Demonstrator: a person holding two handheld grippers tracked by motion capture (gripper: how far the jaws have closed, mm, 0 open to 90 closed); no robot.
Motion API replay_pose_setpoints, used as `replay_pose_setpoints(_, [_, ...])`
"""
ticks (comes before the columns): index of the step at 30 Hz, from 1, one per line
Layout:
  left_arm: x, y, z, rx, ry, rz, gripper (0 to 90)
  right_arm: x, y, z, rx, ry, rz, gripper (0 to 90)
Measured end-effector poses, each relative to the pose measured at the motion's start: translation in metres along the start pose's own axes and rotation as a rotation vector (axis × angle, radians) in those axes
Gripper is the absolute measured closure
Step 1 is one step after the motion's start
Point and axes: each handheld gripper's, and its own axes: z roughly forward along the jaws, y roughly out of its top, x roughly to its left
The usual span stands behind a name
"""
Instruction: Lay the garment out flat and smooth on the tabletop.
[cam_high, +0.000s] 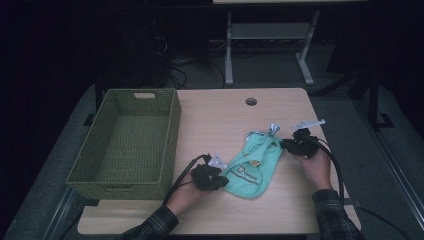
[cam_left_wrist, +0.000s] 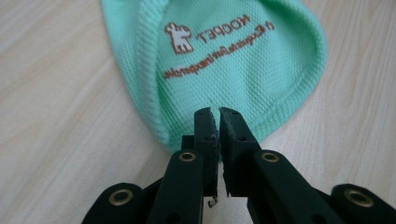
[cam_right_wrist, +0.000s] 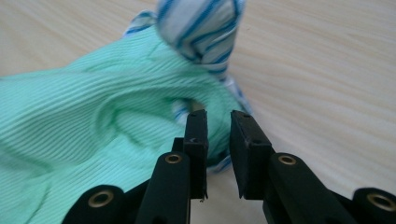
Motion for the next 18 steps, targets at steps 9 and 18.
replay_pose_setpoints(9, [0.008, 0.005, -0.013, -0.070, 0.041, -0.018, 84.8, 0.020, -0.014, -0.018, -0.030, 0.047, -0.028, 89.4])
replay_pose_setpoints(18, [0.020, 0.020, -0.010, -0.090, 0.096, -0.016, 88.7, 0.044, -0.023, -0.025, -0.031, 0.119, -0.054, 89.9])
